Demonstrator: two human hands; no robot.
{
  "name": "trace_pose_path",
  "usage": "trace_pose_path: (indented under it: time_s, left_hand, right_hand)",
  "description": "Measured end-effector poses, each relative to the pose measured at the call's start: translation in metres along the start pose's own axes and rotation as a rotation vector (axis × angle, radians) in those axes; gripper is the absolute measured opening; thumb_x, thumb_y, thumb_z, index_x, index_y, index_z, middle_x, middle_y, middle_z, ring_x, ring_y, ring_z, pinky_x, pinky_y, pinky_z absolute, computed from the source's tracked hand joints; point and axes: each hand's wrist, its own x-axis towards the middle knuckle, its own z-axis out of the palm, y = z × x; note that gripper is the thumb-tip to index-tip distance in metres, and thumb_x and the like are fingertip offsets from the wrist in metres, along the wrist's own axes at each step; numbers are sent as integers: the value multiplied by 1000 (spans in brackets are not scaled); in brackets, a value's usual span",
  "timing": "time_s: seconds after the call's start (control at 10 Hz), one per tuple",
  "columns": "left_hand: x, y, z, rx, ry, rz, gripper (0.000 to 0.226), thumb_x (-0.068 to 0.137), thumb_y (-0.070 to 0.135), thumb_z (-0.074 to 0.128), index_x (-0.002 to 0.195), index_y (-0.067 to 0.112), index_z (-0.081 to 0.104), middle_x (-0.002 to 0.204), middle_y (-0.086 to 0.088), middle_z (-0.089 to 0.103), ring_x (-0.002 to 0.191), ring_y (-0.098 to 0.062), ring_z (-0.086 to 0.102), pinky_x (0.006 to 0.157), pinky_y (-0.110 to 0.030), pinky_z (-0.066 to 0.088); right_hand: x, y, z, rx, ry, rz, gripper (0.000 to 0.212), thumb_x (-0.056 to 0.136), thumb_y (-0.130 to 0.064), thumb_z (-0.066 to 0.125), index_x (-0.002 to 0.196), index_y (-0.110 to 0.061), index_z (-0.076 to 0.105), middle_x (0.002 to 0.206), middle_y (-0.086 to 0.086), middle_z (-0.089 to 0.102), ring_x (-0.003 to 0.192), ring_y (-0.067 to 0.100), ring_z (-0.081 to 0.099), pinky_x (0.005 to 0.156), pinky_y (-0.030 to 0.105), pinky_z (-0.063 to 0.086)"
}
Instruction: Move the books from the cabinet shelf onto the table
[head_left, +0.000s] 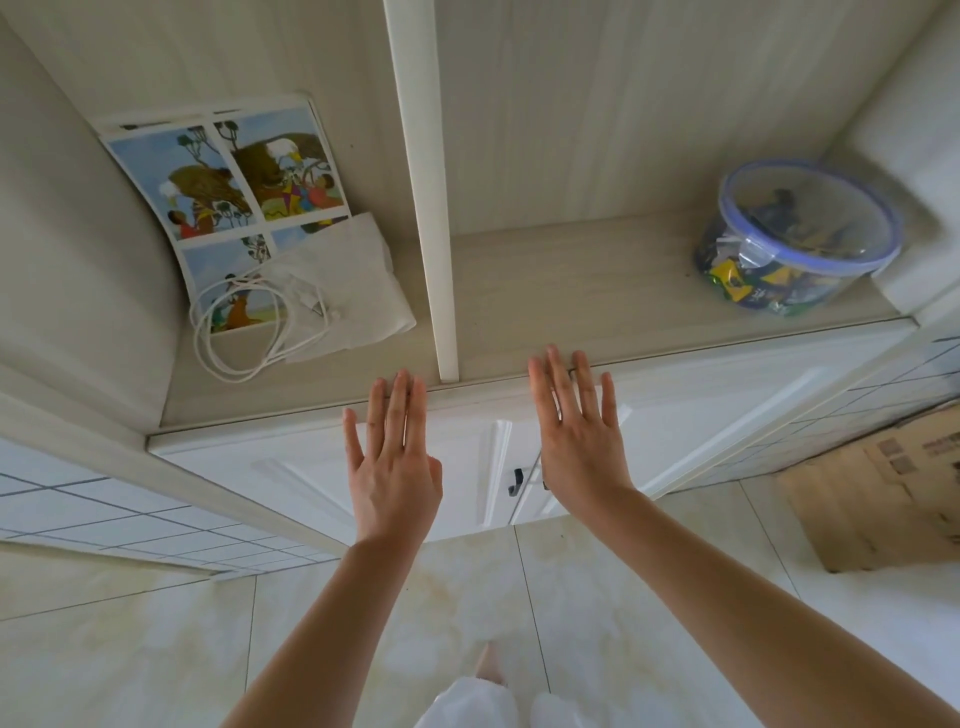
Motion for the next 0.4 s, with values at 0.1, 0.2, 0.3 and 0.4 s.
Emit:
trace_pose_path:
  time_s: [0.1,0.2,0.3,0.4]
  left_hand:
    - [1,4,-7,8,-55,-20,90,75,7,61,154,12,18,161,-4,20,150,-24,14,120,-52,10]
    - [4,7,-19,37,-123,-25,92,79,16,62,155,13,10,163,-5,13,150,-26,9,121,-50,9]
    - [-3,11,-29,17,-194,-75,88,87,20,58,155,13,2,164,-7,1,151,-27,-2,121,-47,7]
    - [-37,29,-36,26,-247,-9,82,90,19,52,155,14,4,164,-8,-5,150,-29,-8,120,-44,7]
  right_hand:
    - [1,-1,-4,15,-44,6,106,68,0,65,154,-10,5,162,15,4,148,41,4,117,56,8]
    - [-5,-2,-16,15,-70,-18,101,75,-11,68,154,-8,4,162,15,-4,147,44,-4,115,59,1]
    - [-31,-3,-17,43,-79,-31,86,83,-10,59,153,-6,10,162,16,-3,147,43,-6,116,60,1]
    - [-77,-5,-9,49,-48,-51,72,84,-12,61,148,-5,29,160,16,18,146,46,11,115,60,15]
